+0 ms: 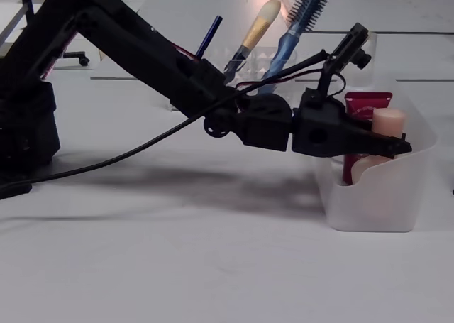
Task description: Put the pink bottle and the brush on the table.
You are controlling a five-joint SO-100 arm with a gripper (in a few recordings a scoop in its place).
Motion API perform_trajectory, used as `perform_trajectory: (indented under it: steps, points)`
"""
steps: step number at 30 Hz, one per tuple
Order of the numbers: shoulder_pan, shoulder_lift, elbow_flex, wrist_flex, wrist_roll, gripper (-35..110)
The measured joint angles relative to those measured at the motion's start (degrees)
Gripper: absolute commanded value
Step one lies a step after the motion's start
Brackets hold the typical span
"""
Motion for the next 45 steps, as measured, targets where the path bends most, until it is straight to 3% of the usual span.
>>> perform_trajectory:
  steps: [14, 45]
  points:
    - [0.79, 3.25, 0.88, 5.98, 11.43, 0]
    - [-0.35, 36.21, 13.89, 26.02, 10.99, 0]
